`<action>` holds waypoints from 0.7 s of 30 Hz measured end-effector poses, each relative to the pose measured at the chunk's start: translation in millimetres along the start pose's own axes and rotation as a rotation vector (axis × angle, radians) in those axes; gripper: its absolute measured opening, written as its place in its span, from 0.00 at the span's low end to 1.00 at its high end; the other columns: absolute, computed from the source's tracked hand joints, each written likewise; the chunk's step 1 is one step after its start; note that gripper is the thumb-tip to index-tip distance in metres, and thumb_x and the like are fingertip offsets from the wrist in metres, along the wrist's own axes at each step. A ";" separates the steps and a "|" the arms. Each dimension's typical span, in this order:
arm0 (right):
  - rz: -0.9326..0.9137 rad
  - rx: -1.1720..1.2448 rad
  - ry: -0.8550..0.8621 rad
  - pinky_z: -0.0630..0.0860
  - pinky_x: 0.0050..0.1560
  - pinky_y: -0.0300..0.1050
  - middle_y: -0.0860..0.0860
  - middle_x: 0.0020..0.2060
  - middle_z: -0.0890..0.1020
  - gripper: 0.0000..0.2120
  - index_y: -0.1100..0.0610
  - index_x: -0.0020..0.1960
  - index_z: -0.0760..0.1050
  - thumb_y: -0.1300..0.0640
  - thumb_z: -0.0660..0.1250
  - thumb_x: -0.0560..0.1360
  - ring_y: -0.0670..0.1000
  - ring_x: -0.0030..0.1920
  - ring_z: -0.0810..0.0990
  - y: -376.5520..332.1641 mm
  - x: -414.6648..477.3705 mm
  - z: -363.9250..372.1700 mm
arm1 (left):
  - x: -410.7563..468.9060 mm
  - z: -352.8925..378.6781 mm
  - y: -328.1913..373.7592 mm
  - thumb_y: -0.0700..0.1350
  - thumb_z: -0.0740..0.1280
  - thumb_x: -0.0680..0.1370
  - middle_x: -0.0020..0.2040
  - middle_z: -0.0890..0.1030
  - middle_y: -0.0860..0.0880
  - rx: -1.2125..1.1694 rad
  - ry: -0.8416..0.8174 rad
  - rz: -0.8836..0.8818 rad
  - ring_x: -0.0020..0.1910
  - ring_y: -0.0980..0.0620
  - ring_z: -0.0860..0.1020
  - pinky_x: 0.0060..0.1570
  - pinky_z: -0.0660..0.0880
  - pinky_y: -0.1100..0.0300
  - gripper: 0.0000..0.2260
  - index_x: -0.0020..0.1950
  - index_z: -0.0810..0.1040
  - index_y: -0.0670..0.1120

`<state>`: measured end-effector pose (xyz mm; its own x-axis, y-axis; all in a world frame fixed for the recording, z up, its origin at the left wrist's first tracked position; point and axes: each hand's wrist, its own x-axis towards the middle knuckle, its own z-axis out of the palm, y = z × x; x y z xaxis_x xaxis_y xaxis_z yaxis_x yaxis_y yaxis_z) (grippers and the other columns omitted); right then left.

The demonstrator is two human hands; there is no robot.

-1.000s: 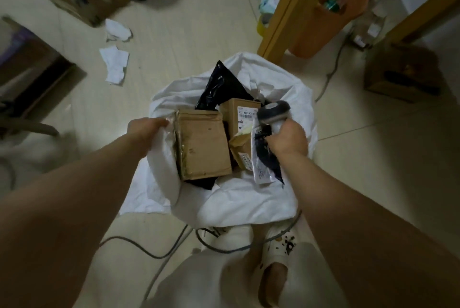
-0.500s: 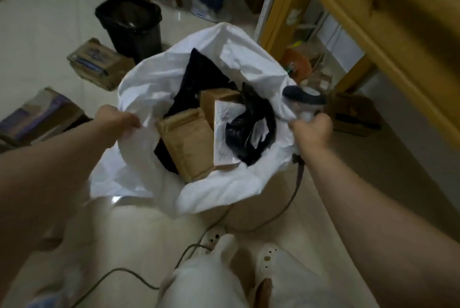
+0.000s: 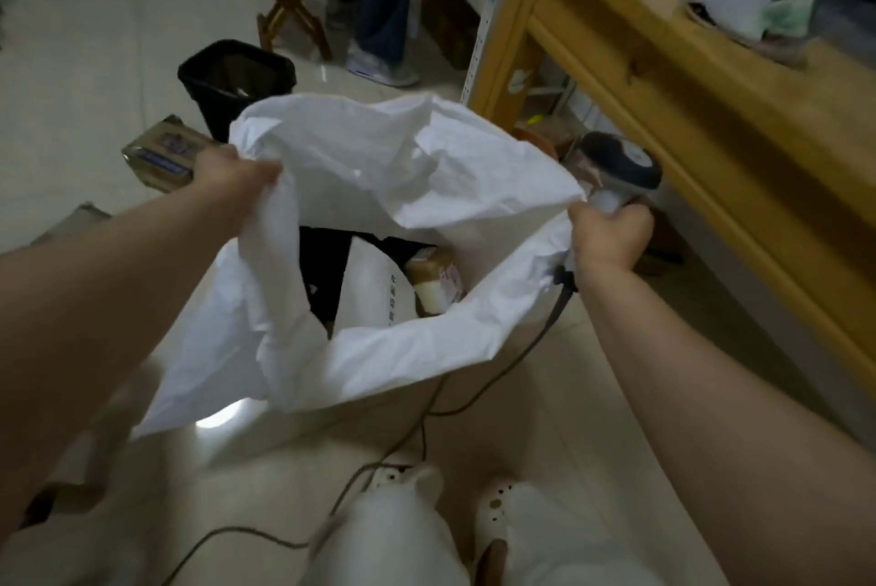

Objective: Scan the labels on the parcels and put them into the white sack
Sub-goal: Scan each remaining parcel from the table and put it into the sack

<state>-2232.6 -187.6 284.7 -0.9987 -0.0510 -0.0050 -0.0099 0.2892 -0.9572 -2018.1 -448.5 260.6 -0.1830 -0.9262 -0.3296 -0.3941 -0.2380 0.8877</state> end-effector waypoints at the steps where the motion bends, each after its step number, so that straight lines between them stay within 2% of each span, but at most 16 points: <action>1: -0.033 0.027 0.002 0.71 0.56 0.40 0.48 0.50 0.77 0.14 0.54 0.55 0.72 0.63 0.71 0.73 0.50 0.54 0.78 -5.0 -1.5 -3.2 | -3.7 -0.4 6.0 0.45 0.71 0.76 0.56 0.79 0.43 -0.096 -0.043 0.027 0.56 0.43 0.78 0.54 0.75 0.51 0.17 0.63 0.76 0.44; 3: -0.113 0.073 0.028 0.72 0.55 0.38 0.47 0.48 0.79 0.14 0.56 0.56 0.74 0.63 0.72 0.72 0.47 0.52 0.78 -15.9 -5.9 -9.2 | -14.5 -2.3 14.2 0.44 0.72 0.75 0.54 0.81 0.47 -0.268 -0.124 0.061 0.50 0.47 0.80 0.50 0.77 0.52 0.17 0.64 0.77 0.46; 5: -0.149 0.045 0.033 0.74 0.54 0.41 0.48 0.46 0.79 0.11 0.56 0.52 0.75 0.61 0.72 0.72 0.49 0.51 0.79 -18.5 -10.5 -13.8 | -22.6 -5.7 9.5 0.45 0.74 0.73 0.48 0.81 0.49 -0.272 -0.164 0.058 0.44 0.51 0.81 0.43 0.78 0.55 0.16 0.59 0.78 0.47; 8: -0.026 -0.096 -0.075 0.73 0.51 0.45 0.48 0.42 0.77 0.10 0.55 0.48 0.72 0.62 0.72 0.72 0.51 0.47 0.77 6.5 -23.8 -20.5 | -26.8 -15.5 -32.1 0.46 0.78 0.68 0.46 0.78 0.44 0.043 -0.180 -0.092 0.44 0.44 0.78 0.46 0.77 0.49 0.21 0.56 0.75 0.44; 10: 0.075 -0.226 -0.131 0.72 0.49 0.47 0.51 0.43 0.77 0.10 0.56 0.47 0.71 0.62 0.72 0.72 0.53 0.46 0.75 36.6 -37.0 -23.8 | -32.2 -21.6 -73.6 0.40 0.78 0.68 0.46 0.76 0.38 0.301 -0.192 -0.212 0.44 0.38 0.77 0.46 0.77 0.45 0.21 0.56 0.73 0.37; 13: 0.171 -0.300 -0.138 0.71 0.47 0.45 0.53 0.44 0.76 0.10 0.56 0.48 0.71 0.63 0.72 0.72 0.54 0.45 0.75 69.9 -52.0 -25.1 | -44.5 -24.6 -115.1 0.33 0.74 0.70 0.36 0.71 0.39 0.405 -0.181 -0.356 0.31 0.42 0.71 0.26 0.72 0.55 0.15 0.49 0.71 0.33; 14: 0.196 -0.301 -0.139 0.71 0.47 0.45 0.53 0.44 0.76 0.10 0.57 0.48 0.71 0.63 0.72 0.71 0.54 0.44 0.75 73.9 -53.3 -24.4 | -45.2 -22.1 -119.3 0.33 0.73 0.71 0.35 0.70 0.40 0.395 -0.168 -0.362 0.30 0.43 0.70 0.25 0.70 0.57 0.13 0.49 0.72 0.32; 16: 0.215 -0.289 -0.130 0.70 0.47 0.45 0.53 0.44 0.76 0.11 0.57 0.49 0.71 0.63 0.72 0.71 0.55 0.45 0.74 72.4 -49.8 -23.9 | -40.2 -10.3 -113.1 0.32 0.71 0.73 0.40 0.73 0.38 0.325 -0.125 -0.310 0.36 0.40 0.73 0.35 0.74 0.52 0.14 0.55 0.72 0.30; 18: 0.196 -0.260 -0.108 0.71 0.48 0.46 0.54 0.45 0.75 0.11 0.57 0.49 0.70 0.64 0.71 0.72 0.56 0.47 0.75 62.2 -43.7 -24.9 | -36.5 7.6 -87.0 0.32 0.69 0.73 0.51 0.76 0.34 0.188 -0.103 -0.192 0.50 0.35 0.76 0.51 0.75 0.45 0.16 0.60 0.72 0.31; 19: 0.180 -0.237 -0.092 0.72 0.50 0.47 0.54 0.46 0.76 0.11 0.57 0.49 0.70 0.64 0.71 0.72 0.57 0.49 0.76 54.5 -40.8 -26.2 | -35.5 17.4 -69.0 0.32 0.68 0.73 0.53 0.76 0.35 0.120 -0.123 -0.120 0.54 0.35 0.76 0.55 0.75 0.44 0.16 0.60 0.74 0.32; 21: 0.162 -0.149 -0.053 0.73 0.55 0.51 0.54 0.48 0.76 0.13 0.56 0.50 0.69 0.64 0.71 0.72 0.56 0.51 0.76 35.2 -37.0 -29.8 | -35.0 35.1 -30.7 0.32 0.68 0.73 0.49 0.77 0.39 0.009 -0.146 -0.023 0.51 0.39 0.76 0.53 0.74 0.47 0.12 0.55 0.77 0.37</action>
<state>-2197.5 -147.0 259.7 -0.9837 -0.0417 -0.1747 0.1395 0.4353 -0.8894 -2031.1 -398.6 233.5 -0.3024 -0.8681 -0.3935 -0.4076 -0.2554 0.8767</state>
